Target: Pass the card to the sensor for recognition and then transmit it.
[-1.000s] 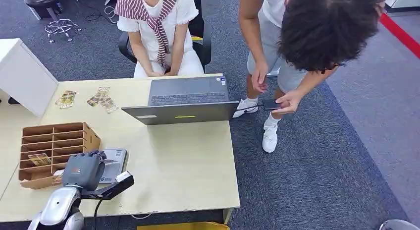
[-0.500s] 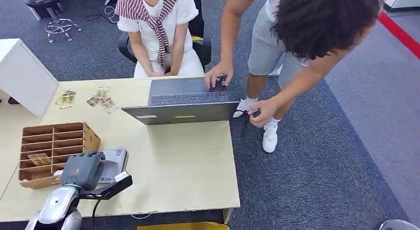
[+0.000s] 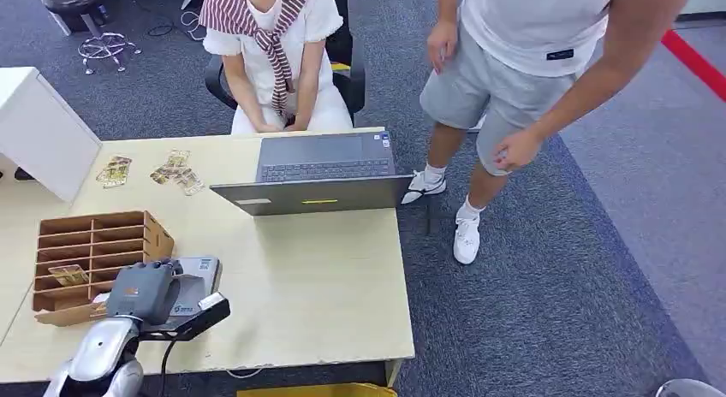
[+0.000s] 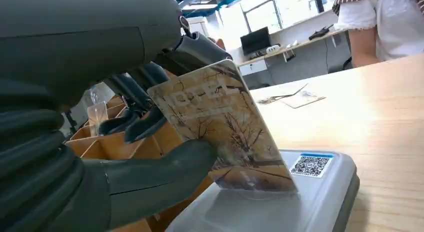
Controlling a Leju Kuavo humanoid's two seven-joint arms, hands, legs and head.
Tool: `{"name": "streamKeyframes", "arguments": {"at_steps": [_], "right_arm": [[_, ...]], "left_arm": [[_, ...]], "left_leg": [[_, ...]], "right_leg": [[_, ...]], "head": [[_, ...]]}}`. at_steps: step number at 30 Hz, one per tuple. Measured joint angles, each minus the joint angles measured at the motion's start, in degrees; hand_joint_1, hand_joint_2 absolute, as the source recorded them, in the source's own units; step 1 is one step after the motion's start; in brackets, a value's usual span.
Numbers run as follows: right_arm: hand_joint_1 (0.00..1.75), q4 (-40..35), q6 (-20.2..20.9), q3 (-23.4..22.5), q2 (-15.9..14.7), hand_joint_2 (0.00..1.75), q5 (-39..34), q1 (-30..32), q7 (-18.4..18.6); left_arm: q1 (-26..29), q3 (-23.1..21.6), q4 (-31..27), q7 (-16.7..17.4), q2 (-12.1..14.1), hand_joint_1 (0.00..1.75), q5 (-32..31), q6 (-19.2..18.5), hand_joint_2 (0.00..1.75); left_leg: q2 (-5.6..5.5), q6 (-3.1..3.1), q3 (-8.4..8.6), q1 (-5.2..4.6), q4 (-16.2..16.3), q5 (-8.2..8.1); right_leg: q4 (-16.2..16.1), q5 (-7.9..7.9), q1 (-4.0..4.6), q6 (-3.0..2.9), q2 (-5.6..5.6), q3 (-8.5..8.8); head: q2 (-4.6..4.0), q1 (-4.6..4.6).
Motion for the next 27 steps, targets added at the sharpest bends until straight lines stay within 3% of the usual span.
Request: {"name": "streamKeyframes", "arguments": {"at_steps": [8,11,20,27], "right_arm": [[0.00,0.0,0.0,0.0,-0.1,1.75,0.0,0.0,-0.2],[0.00,0.0,0.0,0.0,-0.1,1.75,0.0,0.1,-0.5],[0.00,0.0,-0.1,0.0,-0.2,1.75,0.6,0.1,-0.7],[0.00,0.0,-0.2,0.0,-0.2,1.75,0.8,0.1,-0.7]], "left_arm": [[0.2,-0.2,-0.1,0.0,-0.7,1.75,0.0,4.8,1.75],[0.7,-0.2,-1.9,-0.2,-1.5,1.75,-0.4,9.3,1.75],[1.6,-0.1,-8.5,-1.2,-3.5,1.75,-0.6,15.3,1.75],[1.6,-0.1,-11.2,-1.2,-4.2,1.75,-0.4,15.5,1.75]], "left_leg": [[0.00,0.00,-0.01,0.00,0.0,0.00],[-0.01,0.00,-0.02,0.00,0.0,0.00],[-0.02,0.01,-0.03,-0.01,0.0,-0.01],[-0.01,0.00,-0.03,0.00,0.0,0.00]], "right_leg": [[0.0,0.00,0.00,0.00,0.00,-0.01],[0.0,0.00,0.00,0.00,0.00,-0.01],[0.0,0.00,0.00,0.00,-0.01,0.00],[0.0,0.00,0.00,0.00,-0.02,0.00]], "head": [[0.02,0.00],[0.00,0.00],[0.00,0.00],[0.00,0.02]]}}
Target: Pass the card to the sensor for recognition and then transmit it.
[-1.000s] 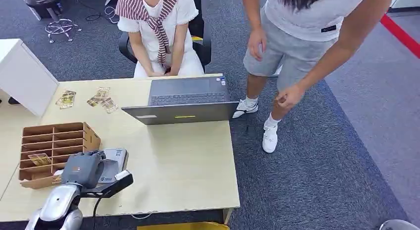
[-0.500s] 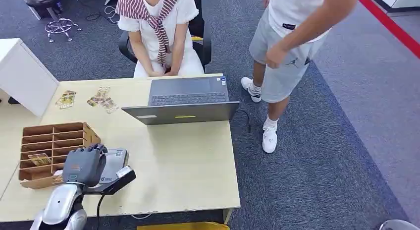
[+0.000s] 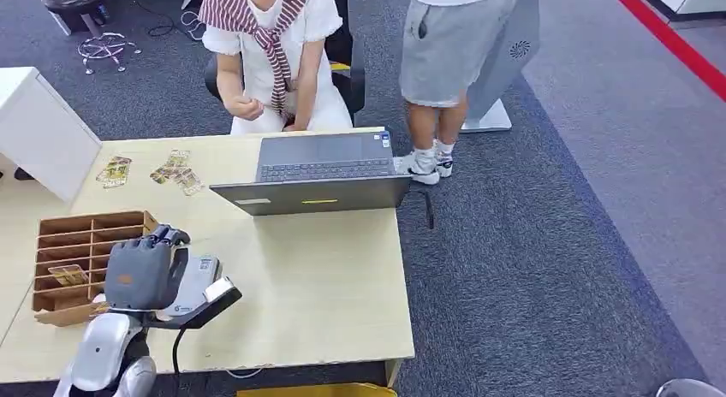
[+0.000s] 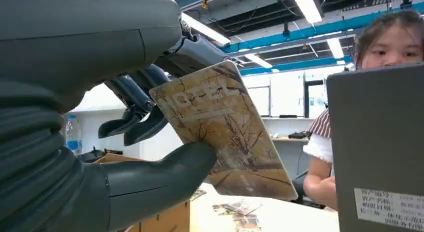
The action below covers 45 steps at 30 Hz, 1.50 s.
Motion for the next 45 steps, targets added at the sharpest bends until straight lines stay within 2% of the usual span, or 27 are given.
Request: {"name": "streamKeyframes", "arguments": {"at_steps": [7,12,22,29,39,45], "right_arm": [[0.00,0.0,0.0,0.1,0.0,1.75,0.3,0.0,-0.1],[0.00,0.0,0.0,0.5,0.0,1.75,1.5,0.0,-0.3],[0.00,0.1,0.4,2.4,0.0,1.75,3.4,-0.6,0.5],[0.00,0.2,0.7,3.4,0.0,1.75,4.3,-1.0,1.1],[0.00,0.3,1.0,4.4,0.0,1.75,4.4,-1.1,1.2],[0.00,0.3,0.9,4.5,0.0,1.75,4.4,-1.1,1.2]], "left_arm": [[-0.1,0.3,-0.8,-0.2,-0.3,1.75,0.2,0.5,1.75],[-2.8,2.1,-0.9,0.2,-0.5,1.75,0.9,0.4,1.75],[-15.9,6.4,4.3,3.0,-0.5,1.75,-2.9,-0.2,1.75],[-21.6,7.6,9.2,3.8,-0.5,1.75,-4.5,-0.3,1.75],[-24.8,7.6,14.1,4.2,-0.5,1.75,-5.1,-0.6,1.75],[-25.1,7.6,14.4,4.2,-0.6,1.75,-5.1,-0.7,1.75]], "left_leg": [[0.00,0.00,0.01,0.00,0.0,0.00],[-0.01,0.01,0.00,0.00,0.0,0.02],[-0.01,-0.01,-0.02,0.00,0.0,0.19],[-0.01,-0.01,-0.01,0.00,0.0,0.22],[-0.01,-0.01,-0.02,0.00,0.0,0.22],[-0.01,-0.01,-0.01,0.00,0.0,0.22]], "right_leg": [[0.0,0.00,0.00,0.00,0.01,0.00],[0.0,0.03,0.00,0.02,0.00,0.00],[0.0,0.17,0.00,-0.03,-0.03,-0.01],[0.0,0.20,0.00,-0.06,-0.03,-0.01],[0.0,0.20,0.00,-0.06,-0.02,-0.02],[0.0,0.20,0.00,-0.06,-0.02,-0.02]], "head": [[0.00,-0.02],[0.02,-0.04],[0.02,-0.02],[0.00,-0.02],[0.00,0.00],[0.00,-0.02]]}}
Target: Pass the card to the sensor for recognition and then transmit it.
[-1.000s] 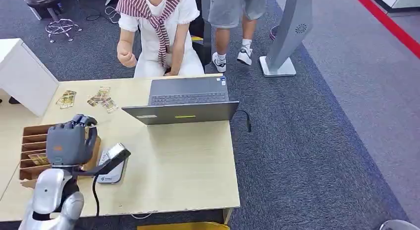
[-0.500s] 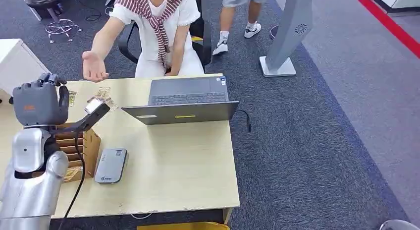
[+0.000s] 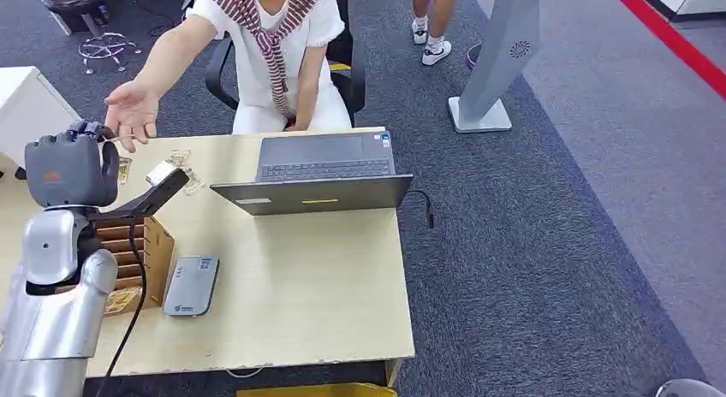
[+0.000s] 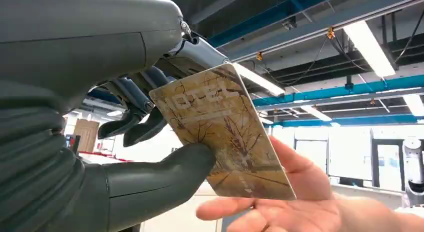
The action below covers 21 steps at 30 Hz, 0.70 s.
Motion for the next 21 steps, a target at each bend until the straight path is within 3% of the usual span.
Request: {"name": "streamKeyframes", "arguments": {"at_steps": [7,8,21], "right_arm": [[0.00,0.0,0.1,0.5,0.0,1.75,0.7,-0.1,0.1],[0.00,0.0,0.1,0.9,0.0,1.75,0.7,-0.2,0.2],[0.00,0.0,0.1,1.5,0.0,1.75,0.7,-0.3,0.4]], "left_arm": [[-2.8,0.0,2.1,1.1,-0.2,1.75,-1.4,-1.0,1.75],[-3.4,0.0,2.8,1.3,-0.2,0.00,-1.9,-0.9,1.75],[-3.7,0.0,4.1,2.3,-0.8,0.00,-3.3,-0.2,1.75]], "left_leg": [[0.00,0.00,0.00,0.00,0.0,0.00],[0.00,0.00,0.00,0.00,0.0,0.00],[0.01,-0.01,0.01,0.00,0.0,0.01]], "right_leg": [[0.0,0.02,0.00,0.01,0.00,0.00],[0.0,0.02,0.00,0.01,0.00,0.00],[0.0,0.03,0.00,0.01,0.01,-0.01]], "head": [[0.02,0.00],[0.02,0.00],[0.00,0.00]]}}
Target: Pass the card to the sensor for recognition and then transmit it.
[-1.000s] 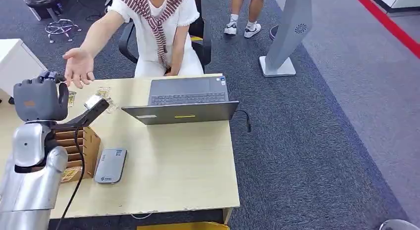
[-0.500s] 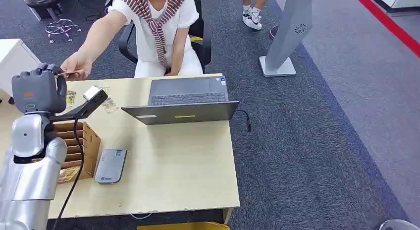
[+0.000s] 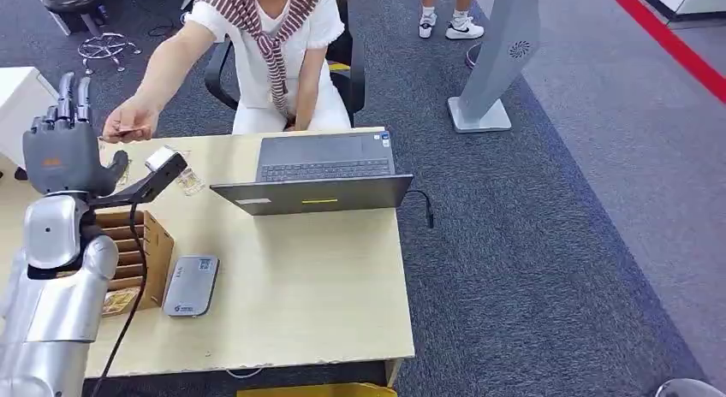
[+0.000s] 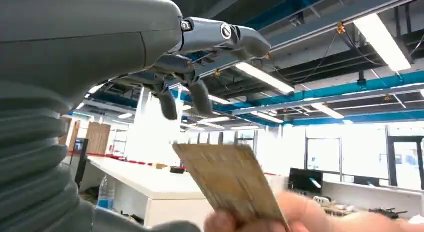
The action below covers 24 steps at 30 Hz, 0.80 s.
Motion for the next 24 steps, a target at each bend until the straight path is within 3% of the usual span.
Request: {"name": "streamKeyframes", "arguments": {"at_steps": [5,15,19,24], "right_arm": [[0.00,0.0,-0.3,0.0,0.0,1.75,-1.0,0.2,-0.2],[0.00,0.0,-0.7,-0.2,0.0,1.75,-2.3,1.4,-0.3],[0.00,0.0,-1.2,-0.5,0.0,1.75,-3.2,2.1,-0.5],[0.00,0.0,-1.9,-1.5,0.0,1.75,-4.1,2.5,-0.6]], "left_arm": [[1.4,0.0,-2.6,-1.6,-0.3,0.00,1.6,0.2,1.75],[12.4,0.0,-13.3,-5.8,0.4,0.00,5.8,2.3,1.75],[22.4,0.0,-19.7,-9.2,1.3,0.00,6.7,8.1,1.75],[33.3,0.0,-25.4,-11.7,2.3,0.00,2.7,17.7,1.75]], "left_leg": [[0.02,0.00,0.00,0.00,0.0,0.00],[0.05,-0.02,-0.10,0.00,0.0,-0.04],[0.18,0.00,-0.05,-0.01,0.0,-0.06],[0.13,0.04,-0.10,-0.01,-0.1,-0.22]], "right_leg": [[0.0,0.00,0.00,0.00,0.01,0.00],[0.0,-0.02,-0.03,0.01,0.04,-0.04],[0.0,-0.05,-0.04,0.01,0.18,-0.09],[0.0,-0.17,-0.04,0.07,0.15,-0.09]], "head": [[0.02,0.00],[0.00,0.00],[0.02,0.00],[0.00,0.00]]}}
